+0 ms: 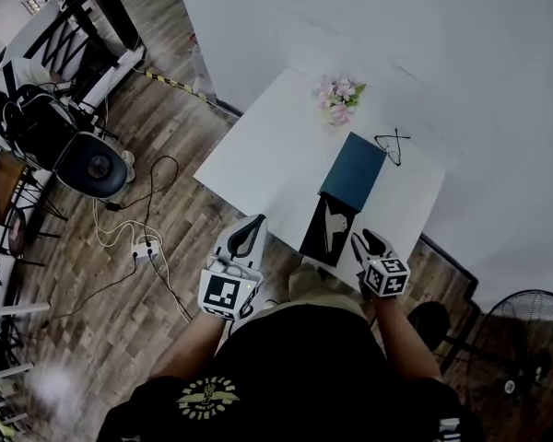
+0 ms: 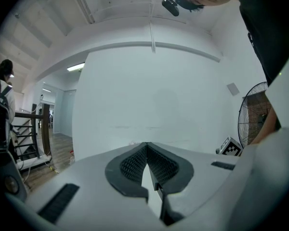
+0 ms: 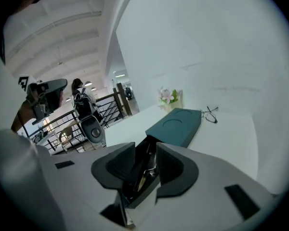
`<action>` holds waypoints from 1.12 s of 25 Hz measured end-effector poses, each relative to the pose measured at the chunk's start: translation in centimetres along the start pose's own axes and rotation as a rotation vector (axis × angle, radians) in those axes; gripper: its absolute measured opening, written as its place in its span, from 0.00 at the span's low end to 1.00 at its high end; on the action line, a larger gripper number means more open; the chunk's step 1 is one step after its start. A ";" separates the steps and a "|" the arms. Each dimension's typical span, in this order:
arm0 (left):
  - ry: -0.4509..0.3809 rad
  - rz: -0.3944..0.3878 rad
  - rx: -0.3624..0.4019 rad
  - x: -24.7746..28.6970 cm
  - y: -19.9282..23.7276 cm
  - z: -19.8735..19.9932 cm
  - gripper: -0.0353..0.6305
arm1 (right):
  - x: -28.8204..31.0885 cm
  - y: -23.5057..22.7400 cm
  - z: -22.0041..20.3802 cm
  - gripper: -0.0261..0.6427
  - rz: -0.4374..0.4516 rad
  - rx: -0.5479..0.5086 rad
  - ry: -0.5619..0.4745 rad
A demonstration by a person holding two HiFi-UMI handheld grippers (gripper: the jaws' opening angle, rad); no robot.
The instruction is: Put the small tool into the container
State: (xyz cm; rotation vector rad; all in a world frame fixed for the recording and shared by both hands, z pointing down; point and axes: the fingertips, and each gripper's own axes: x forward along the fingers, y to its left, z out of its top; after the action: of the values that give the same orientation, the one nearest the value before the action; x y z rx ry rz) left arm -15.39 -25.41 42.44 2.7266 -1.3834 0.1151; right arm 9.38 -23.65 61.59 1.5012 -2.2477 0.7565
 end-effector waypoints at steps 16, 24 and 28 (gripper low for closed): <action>-0.037 0.011 0.027 -1.8 0.5 2.4 0.06 | -6.1 5.6 8.3 0.04 0.004 -0.195 -0.274; -0.040 0.035 0.022 -3.3 1.3 3.1 0.06 | -8.7 8.1 11.7 0.04 0.012 -0.240 -0.365; -0.039 0.031 0.027 -3.8 1.5 3.2 0.06 | -10.1 8.8 13.1 0.04 0.001 -0.243 -0.404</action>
State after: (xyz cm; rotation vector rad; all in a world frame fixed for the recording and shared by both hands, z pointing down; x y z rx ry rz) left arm -18.73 -23.55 38.92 2.7448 -1.4449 0.0837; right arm 5.43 -21.30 43.47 1.6446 -2.5117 0.1744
